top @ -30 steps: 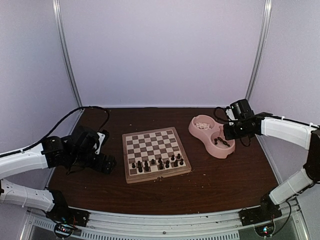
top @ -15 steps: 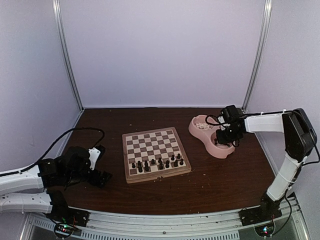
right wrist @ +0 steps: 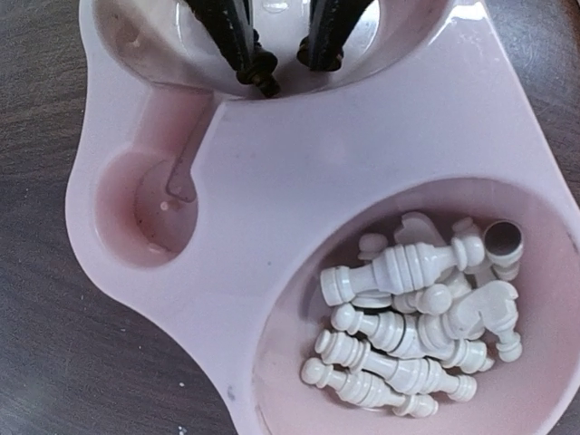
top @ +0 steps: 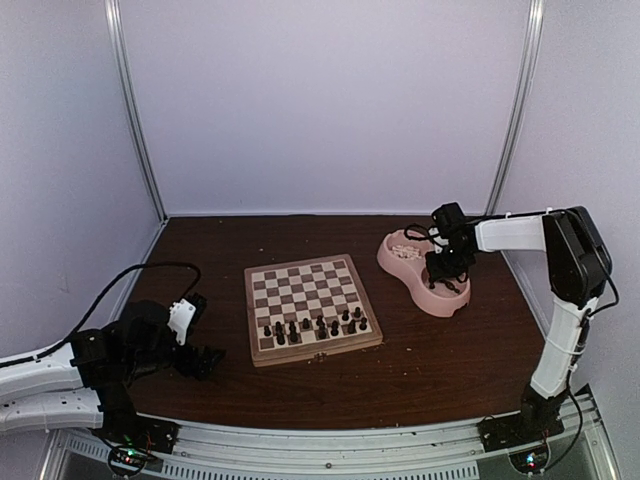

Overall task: Set up the chess pieces on the board
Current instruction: Pick up the chess pile from the storage box.

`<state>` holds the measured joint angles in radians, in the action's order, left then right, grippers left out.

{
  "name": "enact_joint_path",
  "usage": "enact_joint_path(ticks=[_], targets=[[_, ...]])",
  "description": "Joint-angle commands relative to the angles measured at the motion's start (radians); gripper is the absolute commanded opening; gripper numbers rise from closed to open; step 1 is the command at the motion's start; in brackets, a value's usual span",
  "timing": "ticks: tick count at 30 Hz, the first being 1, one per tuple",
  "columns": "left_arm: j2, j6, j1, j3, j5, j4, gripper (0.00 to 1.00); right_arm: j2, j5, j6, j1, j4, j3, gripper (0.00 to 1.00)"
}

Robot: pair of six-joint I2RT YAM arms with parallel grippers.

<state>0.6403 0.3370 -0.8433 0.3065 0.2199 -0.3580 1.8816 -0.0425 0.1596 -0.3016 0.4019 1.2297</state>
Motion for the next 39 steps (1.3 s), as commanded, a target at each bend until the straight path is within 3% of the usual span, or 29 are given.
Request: enact_joint_path(ticks=[1,13,24,34,39], targets=[[0.005,-0.015,0.006,-0.006,-0.018,0.062,0.98,0.041,-0.034,0.014,0.010,0.077,0.055,0.24],[-0.002,-0.024,0.006,-0.010,-0.031,0.076,0.98,0.020,-0.098,0.066,0.024,0.095,0.023,0.24],[0.019,-0.027,0.006,-0.006,-0.035,0.084,0.98,0.099,-0.031,0.095,0.039,0.121,0.058,0.19],[0.024,-0.028,0.006,-0.007,-0.037,0.087,0.98,-0.194,0.004,0.016,0.036,-0.048,-0.125,0.16],[0.042,-0.028,0.006,-0.004,-0.038,0.095,0.98,-0.409,0.245,-0.010,0.035,-0.230,-0.251,0.18]])
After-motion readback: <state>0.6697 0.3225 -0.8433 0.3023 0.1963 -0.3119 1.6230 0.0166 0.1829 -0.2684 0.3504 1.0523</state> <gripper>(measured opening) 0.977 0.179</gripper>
